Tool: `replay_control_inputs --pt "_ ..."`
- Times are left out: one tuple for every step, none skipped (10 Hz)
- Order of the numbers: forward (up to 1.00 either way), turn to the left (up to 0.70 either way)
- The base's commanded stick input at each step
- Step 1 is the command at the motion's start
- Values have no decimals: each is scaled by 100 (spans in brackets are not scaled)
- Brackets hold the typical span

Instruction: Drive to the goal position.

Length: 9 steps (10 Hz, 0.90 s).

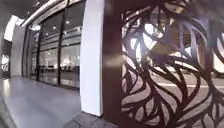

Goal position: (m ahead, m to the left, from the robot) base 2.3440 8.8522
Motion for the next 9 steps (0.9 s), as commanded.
replay_control_inputs --pt "0 0" --pt "0 0" --pt "-31 -5" --pt "-54 -20" --pt "-70 -32" --pt "-70 -34" --pt "-70 -35" --pt "-70 -35" --pt "-59 0"
